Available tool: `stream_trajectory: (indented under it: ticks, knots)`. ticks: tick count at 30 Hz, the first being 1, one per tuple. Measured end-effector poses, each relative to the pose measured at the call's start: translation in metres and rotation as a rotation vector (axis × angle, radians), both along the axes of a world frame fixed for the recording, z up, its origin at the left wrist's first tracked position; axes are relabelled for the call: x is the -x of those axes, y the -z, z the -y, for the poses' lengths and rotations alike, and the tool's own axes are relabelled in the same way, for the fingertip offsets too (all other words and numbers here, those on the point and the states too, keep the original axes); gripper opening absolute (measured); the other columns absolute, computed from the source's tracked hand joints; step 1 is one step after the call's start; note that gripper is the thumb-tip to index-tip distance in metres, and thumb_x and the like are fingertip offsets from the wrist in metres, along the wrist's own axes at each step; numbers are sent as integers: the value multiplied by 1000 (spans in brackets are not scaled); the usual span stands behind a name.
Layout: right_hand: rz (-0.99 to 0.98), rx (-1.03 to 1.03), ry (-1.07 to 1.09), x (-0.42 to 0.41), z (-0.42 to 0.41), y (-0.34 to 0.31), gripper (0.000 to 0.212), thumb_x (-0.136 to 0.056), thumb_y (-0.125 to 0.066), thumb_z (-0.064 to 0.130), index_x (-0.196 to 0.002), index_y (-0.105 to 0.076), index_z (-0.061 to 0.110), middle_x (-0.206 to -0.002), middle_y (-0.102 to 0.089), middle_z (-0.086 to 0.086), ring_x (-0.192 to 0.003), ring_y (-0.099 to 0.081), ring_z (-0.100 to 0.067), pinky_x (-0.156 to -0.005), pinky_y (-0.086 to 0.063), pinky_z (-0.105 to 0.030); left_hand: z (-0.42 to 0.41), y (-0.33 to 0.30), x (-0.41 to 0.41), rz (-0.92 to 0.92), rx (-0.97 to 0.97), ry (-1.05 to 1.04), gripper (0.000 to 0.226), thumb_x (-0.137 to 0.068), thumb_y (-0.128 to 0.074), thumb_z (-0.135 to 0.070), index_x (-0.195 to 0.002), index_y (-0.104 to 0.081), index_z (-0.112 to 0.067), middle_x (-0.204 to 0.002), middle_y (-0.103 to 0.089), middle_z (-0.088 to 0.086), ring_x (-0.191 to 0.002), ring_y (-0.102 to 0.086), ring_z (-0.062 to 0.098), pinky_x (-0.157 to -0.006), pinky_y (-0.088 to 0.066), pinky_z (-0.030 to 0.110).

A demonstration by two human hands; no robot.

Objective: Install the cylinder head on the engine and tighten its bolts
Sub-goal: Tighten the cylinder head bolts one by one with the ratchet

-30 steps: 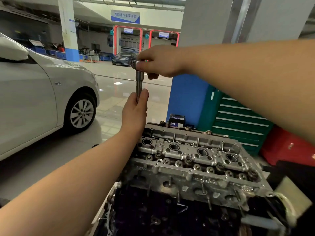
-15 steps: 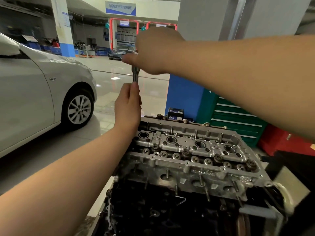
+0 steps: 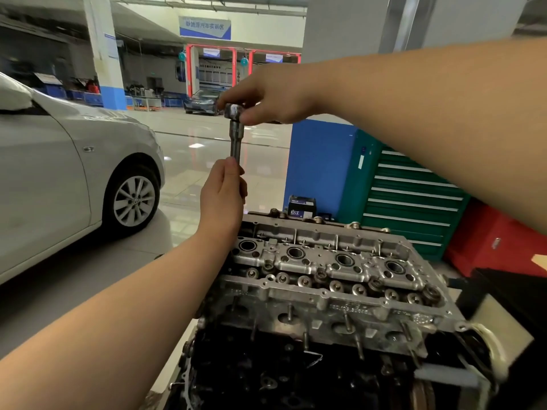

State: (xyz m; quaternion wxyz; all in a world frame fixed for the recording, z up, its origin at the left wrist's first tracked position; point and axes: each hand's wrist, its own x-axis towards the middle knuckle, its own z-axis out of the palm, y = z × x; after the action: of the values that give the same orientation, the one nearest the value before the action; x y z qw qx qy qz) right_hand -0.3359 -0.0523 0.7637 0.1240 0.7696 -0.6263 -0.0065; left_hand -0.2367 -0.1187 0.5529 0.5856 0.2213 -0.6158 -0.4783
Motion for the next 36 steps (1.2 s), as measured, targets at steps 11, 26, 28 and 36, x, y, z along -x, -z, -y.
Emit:
stream_trajectory:
  ticks: [11, 26, 28, 36]
  knots:
    - [-44, 249, 213, -21, 21, 30, 57, -105, -40, 62, -127, -63, 15, -102, -62, -3, -83, -56, -21, -59, -33, -30, 0, 1, -1, -20, 45, -131, 21, -104, -50, -52, -100, -60, -33, -70, -64, 0, -58, -60, 10, -51, -46, 17]
    - [261, 323, 9, 30, 28, 57, 77, -87, -24, 90, -131, -59, 37, -124, -68, 2, -106, -62, -17, -88, -46, -41, 6, -2, 2, -113, -83, 200, 38, -111, -38, -39, -77, -45, -21, -64, -39, -2, -54, -32, 14, -49, -29, 25]
    - [353, 345, 99, 26, 22, 63, 72, -82, -22, 93, -85, -56, 30, -85, -61, 4, -77, -55, -13, -68, -36, -36, 8, -1, 3, -94, -64, 183, 39, -111, -38, -38, -77, -45, -20, -64, -39, -2, -55, -32, 14, -51, -28, 26]
    - [-143, 562, 467, -28, -33, 72, 77, -94, -22, 82, -123, -58, 21, -100, -65, -7, -96, -58, -31, -96, -37, -51, 9, 1, 0, -79, -44, 136, 41, -111, -36, -40, -78, -51, -20, -65, -47, 5, -55, -40, 18, -47, -35, 24]
